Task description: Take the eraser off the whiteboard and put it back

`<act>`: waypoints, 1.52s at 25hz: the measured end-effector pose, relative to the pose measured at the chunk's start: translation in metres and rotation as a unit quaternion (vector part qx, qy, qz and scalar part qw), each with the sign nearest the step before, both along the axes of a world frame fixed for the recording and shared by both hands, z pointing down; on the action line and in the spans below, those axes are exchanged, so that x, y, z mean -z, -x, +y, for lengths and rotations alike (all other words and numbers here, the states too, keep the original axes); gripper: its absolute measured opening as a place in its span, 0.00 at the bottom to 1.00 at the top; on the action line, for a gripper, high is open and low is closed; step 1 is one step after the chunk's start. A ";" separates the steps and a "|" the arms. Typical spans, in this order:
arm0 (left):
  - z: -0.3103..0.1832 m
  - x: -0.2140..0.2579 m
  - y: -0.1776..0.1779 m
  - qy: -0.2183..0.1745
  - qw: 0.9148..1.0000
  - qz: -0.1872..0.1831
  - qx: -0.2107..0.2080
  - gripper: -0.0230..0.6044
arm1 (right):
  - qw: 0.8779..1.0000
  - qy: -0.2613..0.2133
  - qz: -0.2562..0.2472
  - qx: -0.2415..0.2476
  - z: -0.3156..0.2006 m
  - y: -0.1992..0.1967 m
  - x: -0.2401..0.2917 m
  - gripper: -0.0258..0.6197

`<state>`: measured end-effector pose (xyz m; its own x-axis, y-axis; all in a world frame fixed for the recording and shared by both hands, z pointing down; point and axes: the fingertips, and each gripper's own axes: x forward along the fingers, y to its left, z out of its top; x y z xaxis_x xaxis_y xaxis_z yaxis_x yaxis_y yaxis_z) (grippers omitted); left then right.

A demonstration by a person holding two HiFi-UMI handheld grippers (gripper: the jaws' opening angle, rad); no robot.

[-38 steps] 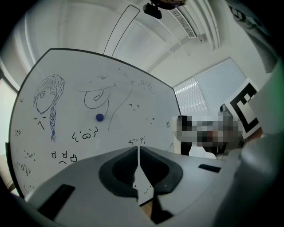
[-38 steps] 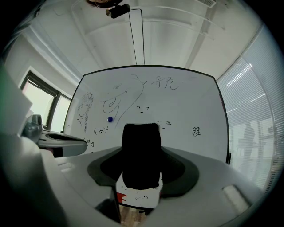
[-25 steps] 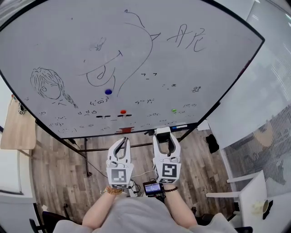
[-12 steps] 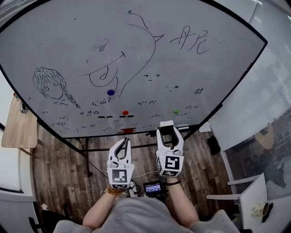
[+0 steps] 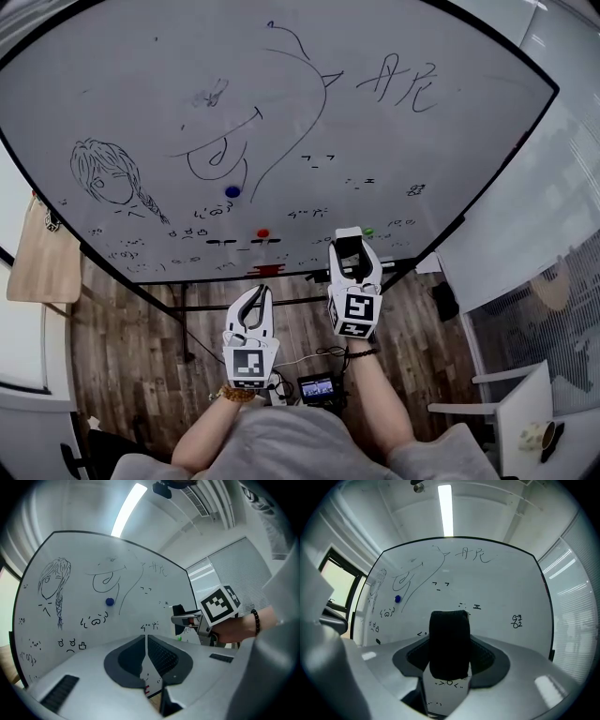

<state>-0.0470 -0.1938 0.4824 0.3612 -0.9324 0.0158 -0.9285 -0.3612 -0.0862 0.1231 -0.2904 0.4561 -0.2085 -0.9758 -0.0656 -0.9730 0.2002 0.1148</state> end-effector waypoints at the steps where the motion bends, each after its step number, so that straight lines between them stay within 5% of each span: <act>1: 0.000 0.000 0.000 0.001 1.000 0.000 0.000 0.05 | 1.000 0.001 0.000 -0.001 -0.004 0.000 -0.001 0.40; 38: -0.020 -0.012 0.010 0.016 1.000 -0.006 0.012 0.05 | 0.999 0.020 0.021 -0.014 -0.086 -0.007 -0.021 0.41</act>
<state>-0.0568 -0.2140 0.4944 0.3388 -0.9395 0.0507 -0.9357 -0.3421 -0.0863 0.1303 -0.3759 0.4766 -0.1833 -0.9829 -0.0188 -0.9727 0.1785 0.1486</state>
